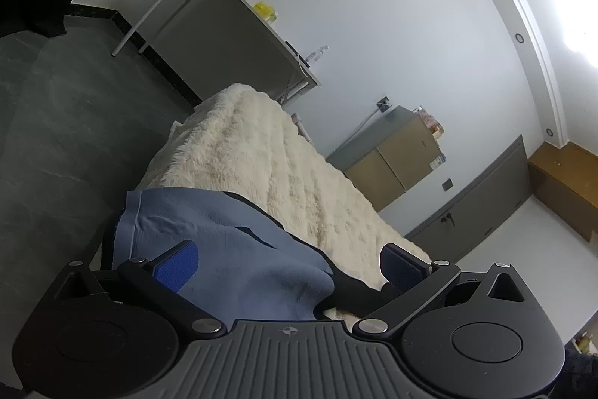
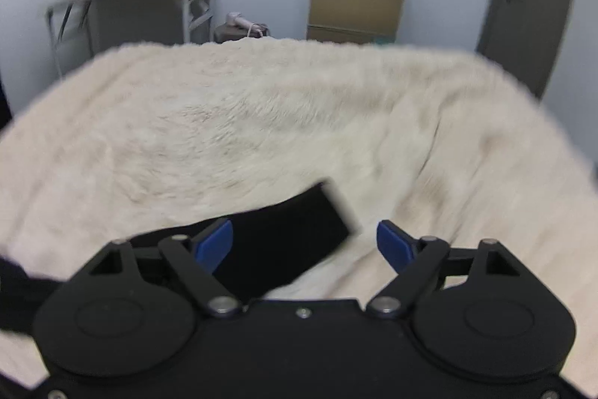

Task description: Fold clothes

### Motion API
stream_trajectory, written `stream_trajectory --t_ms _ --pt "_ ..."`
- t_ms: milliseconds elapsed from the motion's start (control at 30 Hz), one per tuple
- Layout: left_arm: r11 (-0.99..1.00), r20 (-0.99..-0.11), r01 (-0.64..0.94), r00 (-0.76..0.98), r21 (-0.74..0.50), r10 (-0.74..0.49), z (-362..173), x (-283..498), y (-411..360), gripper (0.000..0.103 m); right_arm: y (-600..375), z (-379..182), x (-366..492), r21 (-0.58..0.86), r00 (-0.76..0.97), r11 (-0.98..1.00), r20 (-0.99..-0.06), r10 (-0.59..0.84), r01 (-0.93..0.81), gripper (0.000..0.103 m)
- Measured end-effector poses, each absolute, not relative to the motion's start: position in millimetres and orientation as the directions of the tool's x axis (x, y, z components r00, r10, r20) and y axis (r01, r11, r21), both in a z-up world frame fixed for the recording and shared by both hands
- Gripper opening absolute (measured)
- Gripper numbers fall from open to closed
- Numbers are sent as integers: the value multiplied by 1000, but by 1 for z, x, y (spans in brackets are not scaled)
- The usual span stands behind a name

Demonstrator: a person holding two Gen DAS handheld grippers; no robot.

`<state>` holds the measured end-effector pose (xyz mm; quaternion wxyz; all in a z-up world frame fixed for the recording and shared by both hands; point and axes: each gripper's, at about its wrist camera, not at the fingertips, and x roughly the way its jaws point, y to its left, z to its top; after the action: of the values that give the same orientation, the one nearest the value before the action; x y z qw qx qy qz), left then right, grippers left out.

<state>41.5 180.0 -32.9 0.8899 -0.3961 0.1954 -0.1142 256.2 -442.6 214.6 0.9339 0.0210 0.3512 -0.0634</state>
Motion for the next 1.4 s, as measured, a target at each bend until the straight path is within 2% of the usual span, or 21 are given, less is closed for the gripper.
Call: stream_trajectory --t_ms 100,233,433,467,500,533,600,700,833,900,967,1033,1067,1100,1167,1200,1233,1267,1300,1333,1400 --pt "651 -256 39 900 -758 -352 -34 41 182 103 -451 194 254 42 783 972 -601 -160 231 76" --pt "634 -247 27 908 -773 -339 -37 41 185 103 -477 155 265 313 810 872 -568 -146 377 76" --pt "661 -290 12 893 -750 -344 -38 53 178 103 -464 150 289 254 800 895 -577 -165 368 73" --pt "667 -297 12 889 -745 -348 -39 56 177 103 -460 153 292 233 801 906 -576 -165 354 66" --pt "670 -302 14 885 -742 -353 -39 58 175 103 -456 155 295 211 801 917 -576 -164 339 30" --pt "673 -307 16 882 -740 -359 -40 60 174 103 -453 158 298 190 801 927 -576 -163 324 6" --pt "676 -318 21 871 -737 -373 -42 66 171 103 -445 162 304 146 802 944 -575 -161 294 0" --pt "685 -331 29 860 -728 -388 -43 69 167 103 -427 188 292 71 838 970 -521 -162 232 0" --pt "703 -340 54 847 -709 -408 -42 70 160 103 -447 227 271 92 849 939 -463 -254 331 0" --pt "702 -330 62 851 -710 -409 -41 68 160 103 -469 237 260 99 815 901 -475 -330 423 1" --pt "695 -322 59 856 -717 -405 -41 66 162 103 -481 226 252 -6 746 877 -523 -411 480 2" --pt "681 -304 59 865 -730 -400 -42 63 165 103 -491 201 250 -111 637 866 -633 -440 487 14" --pt "678 -299 59 867 -733 -399 -41 62 166 103 -495 189 248 -146 578 864 -689 -438 481 13" --pt "671 -291 59 871 -739 -397 -41 60 167 103 -494 184 242 -169 551 856 -701 -453 488 14" --pt "663 -275 62 878 -746 -392 -41 56 169 103 -484 188 221 -186 576 830 -641 -508 525 18" --pt "662 -273 62 879 -747 -391 -40 56 170 103 -476 194 215 -182 600 829 -610 -517 529 28" --pt "656 -265 63 883 -752 -388 -39 55 171 103 -460 202 207 -149 658 851 -572 -489 503 40" --pt "652 -261 62 885 -755 -386 -39 54 173 103 -437 211 203 -105 728 898 -549 -410 426 48" --pt "646 -253 60 889 -761 -381 -39 53 174 103 -415 215 205 -69 774 944 -555 -305 322 62" --pt "639 -247 51 897 -767 -367 -39 53 177 103 -392 219 207 -32 807 976 -557 -195 213 67" --pt "642 -249 38 903 -766 -351 -38 51 178 103 -341 224 214 11 828 1000 -560 15 -11 69"
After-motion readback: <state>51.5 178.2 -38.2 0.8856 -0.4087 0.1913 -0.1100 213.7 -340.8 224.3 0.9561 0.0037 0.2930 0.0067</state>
